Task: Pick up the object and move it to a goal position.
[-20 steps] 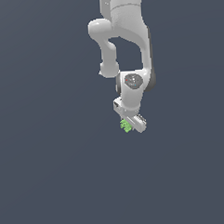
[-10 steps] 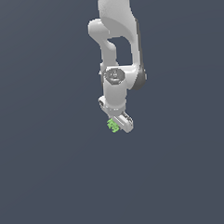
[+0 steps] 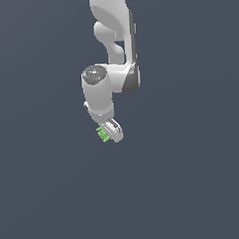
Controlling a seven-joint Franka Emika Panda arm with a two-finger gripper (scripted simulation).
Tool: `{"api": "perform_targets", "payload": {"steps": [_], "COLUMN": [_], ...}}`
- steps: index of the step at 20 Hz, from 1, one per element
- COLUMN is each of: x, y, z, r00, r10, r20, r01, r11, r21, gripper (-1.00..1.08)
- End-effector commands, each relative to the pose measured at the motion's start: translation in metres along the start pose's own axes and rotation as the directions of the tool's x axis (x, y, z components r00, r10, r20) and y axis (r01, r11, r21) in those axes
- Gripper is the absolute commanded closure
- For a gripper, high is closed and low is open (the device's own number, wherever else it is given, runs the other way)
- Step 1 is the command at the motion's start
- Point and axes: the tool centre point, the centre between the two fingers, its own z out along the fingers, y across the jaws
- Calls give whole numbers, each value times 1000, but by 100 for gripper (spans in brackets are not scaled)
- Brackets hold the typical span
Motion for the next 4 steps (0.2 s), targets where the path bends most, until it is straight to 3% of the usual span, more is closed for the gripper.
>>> {"api": "perform_targets", "payload": {"steps": [1,4], "x": [8,11], "y": [2,3], "z": [-5,-6], "r00": [1000,1000], "r10": [-2,-2], "r20": [1,1], "r01": [2,2], "r11": [1000,1000], "r21": [-1,-1], "gripper": [108,108]}}
